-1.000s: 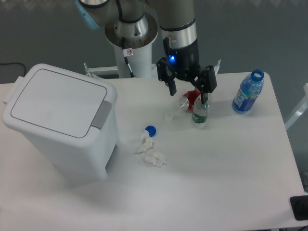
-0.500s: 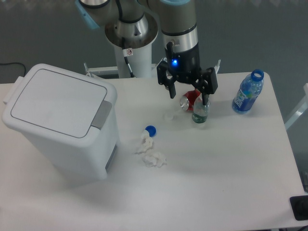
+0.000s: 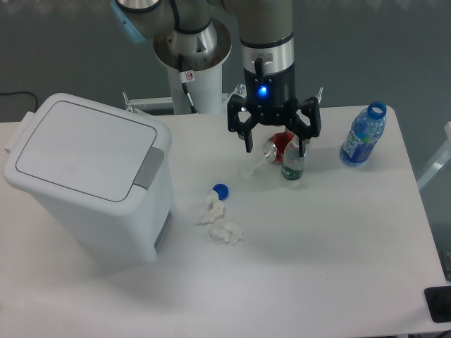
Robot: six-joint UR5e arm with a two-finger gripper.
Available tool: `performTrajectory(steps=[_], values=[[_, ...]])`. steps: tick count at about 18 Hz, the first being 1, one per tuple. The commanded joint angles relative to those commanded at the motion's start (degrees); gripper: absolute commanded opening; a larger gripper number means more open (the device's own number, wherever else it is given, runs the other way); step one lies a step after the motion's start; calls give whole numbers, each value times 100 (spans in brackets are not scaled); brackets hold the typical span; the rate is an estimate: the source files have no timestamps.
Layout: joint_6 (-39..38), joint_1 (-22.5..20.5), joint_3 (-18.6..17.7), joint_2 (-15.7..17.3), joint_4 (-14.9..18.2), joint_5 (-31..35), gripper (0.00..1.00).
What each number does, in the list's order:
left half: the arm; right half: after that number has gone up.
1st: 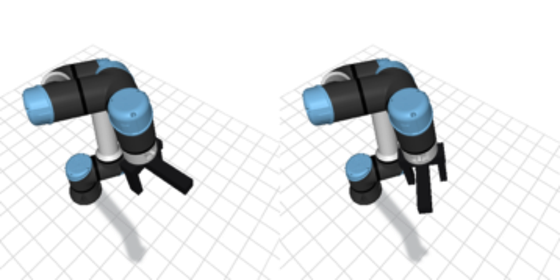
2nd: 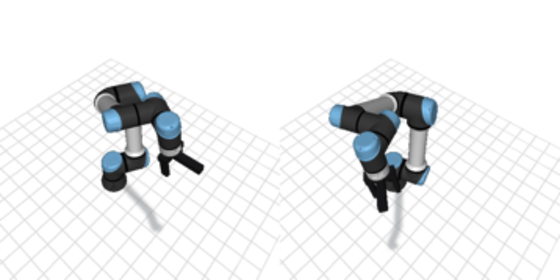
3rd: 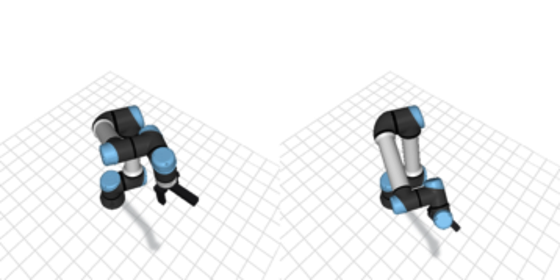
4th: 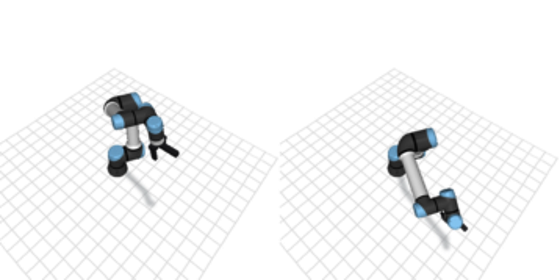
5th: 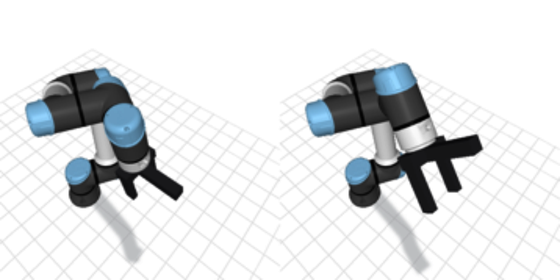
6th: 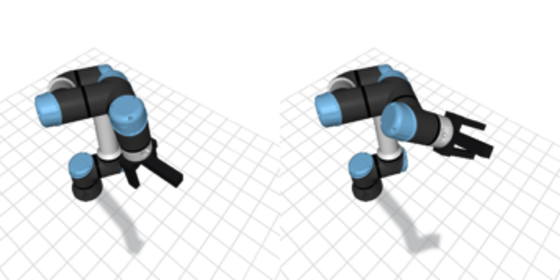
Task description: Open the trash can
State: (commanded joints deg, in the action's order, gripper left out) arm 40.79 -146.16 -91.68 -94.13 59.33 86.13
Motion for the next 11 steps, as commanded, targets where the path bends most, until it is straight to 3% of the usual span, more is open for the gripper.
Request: performTrajectory(steps=[6, 11], values=[[-282, 35, 238, -97, -61, 324, 100], [-291, 351, 352, -88, -289, 712, 100]])
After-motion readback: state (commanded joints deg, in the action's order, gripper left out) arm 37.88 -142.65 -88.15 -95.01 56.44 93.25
